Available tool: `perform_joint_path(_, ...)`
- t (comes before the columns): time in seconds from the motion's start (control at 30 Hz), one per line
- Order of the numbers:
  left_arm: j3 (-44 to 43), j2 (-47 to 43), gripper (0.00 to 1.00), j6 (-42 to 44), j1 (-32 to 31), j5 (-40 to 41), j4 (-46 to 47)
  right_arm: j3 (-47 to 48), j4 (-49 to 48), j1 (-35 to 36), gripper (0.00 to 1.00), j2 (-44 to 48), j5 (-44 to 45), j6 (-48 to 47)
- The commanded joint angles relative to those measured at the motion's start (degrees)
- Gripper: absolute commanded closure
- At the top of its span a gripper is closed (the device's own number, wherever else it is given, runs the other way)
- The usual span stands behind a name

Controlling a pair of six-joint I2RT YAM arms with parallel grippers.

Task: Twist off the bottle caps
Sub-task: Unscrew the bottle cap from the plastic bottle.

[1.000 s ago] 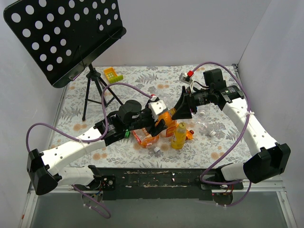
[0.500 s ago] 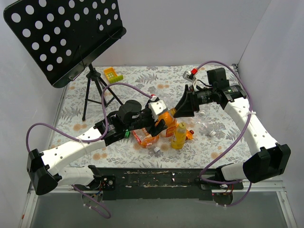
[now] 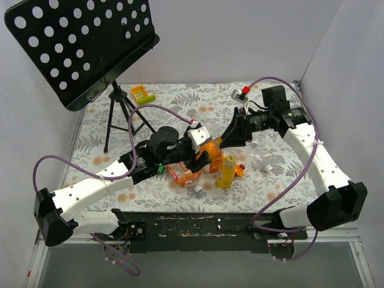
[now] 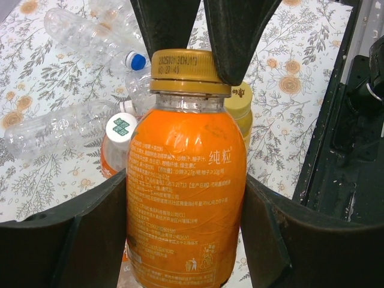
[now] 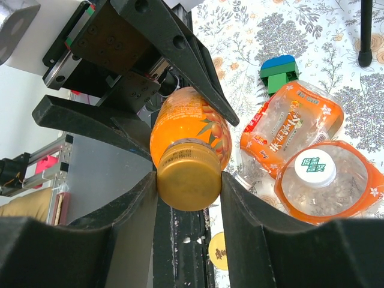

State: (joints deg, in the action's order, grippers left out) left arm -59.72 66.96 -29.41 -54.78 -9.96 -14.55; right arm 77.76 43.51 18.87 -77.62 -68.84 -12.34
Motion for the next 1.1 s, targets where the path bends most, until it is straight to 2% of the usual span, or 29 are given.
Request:
perform_joint_path(0.0,-1.19,-0.43,1.0,-0.21,-0.06,-0.68,0.66,0.55,0.26,0.64,0.64,0.81,-2.27,-1.63)
perform_joint_path(0.07,-1.27,-0.43,1.0,-0.47,-0.06,-0.94,0.66,1.17,2.01,0.73,0.71,0.63,-2.09,-3.73)
perform_joint_path(0.23,-2.24,-0.86,1.0,-3.81,0.29,-3.92,0.48,4.76,10.26,0.99,0.76,-0.5,-1.48,-15.23)
perform_joint_path(0.33,-2.76,-1.57,1.0,-6.27,2.92,-10.5,0.4,9.59,18.69,1.43,0.82,-2.44,1.42,-26.03)
perform_joint_path(0.47,-2.85,-2.18,1.0,-9.26,9.33,-25.6,0.83,16.98,31.53,1.69,0.87,-5.43,1.6,-43.17)
perform_joint_path(0.53,-3.12,-2.01,1.0,-10.05,11.53,-31.59,0.66,17.69,31.55,2.48,0.87,-4.3,3.53,-47.32)
perform_joint_path(0.67,-4.52,-0.69,1.0,-10.93,13.21,-38.28,-0.31,19.53,31.55,4.41,0.86,-2.45,6.69,-54.97)
perform_joint_path(0.87,-9.17,4.84,1.0,-13.74,16.11,-50.67,-0.66,18.92,31.55,5.12,0.85,0.54,7.23,-65.17)
perform_joint_path(0.97,-11.46,6.52,1.0,-13.66,16.64,-51.83,-1.01,19.36,31.46,5.12,0.84,0.81,7.84,-66.15)
perform_joint_path(1.07,-12.78,6.87,1.0,-11.64,16.73,-50.43,-2.06,19.45,29.89,5.12,0.81,0.46,7.32,-61.95)
